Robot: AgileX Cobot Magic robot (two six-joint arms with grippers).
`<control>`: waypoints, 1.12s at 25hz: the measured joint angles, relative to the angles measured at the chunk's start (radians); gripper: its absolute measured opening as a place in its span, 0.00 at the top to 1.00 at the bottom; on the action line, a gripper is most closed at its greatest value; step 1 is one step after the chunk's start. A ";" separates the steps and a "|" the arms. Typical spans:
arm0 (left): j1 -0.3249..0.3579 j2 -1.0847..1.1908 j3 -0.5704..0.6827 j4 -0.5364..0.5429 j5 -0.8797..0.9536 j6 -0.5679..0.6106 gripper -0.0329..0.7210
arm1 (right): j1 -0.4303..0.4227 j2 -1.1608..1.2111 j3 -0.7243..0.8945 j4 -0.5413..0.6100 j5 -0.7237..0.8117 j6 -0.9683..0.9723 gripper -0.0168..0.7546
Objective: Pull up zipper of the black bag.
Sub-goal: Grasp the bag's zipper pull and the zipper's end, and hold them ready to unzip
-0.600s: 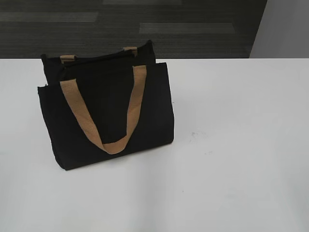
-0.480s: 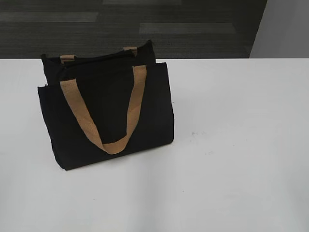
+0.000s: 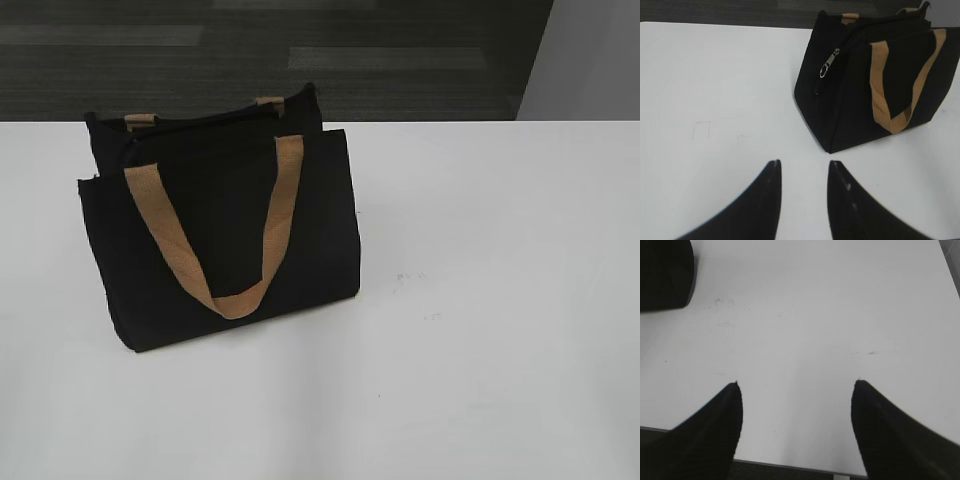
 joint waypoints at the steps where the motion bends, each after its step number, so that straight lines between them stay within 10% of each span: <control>1: 0.000 0.000 0.000 0.000 0.000 0.000 0.64 | 0.000 0.000 0.000 0.000 0.000 0.000 0.29; 28: 0.000 0.000 0.000 0.001 0.000 0.000 0.63 | 0.000 0.000 0.000 0.000 0.000 -0.001 0.29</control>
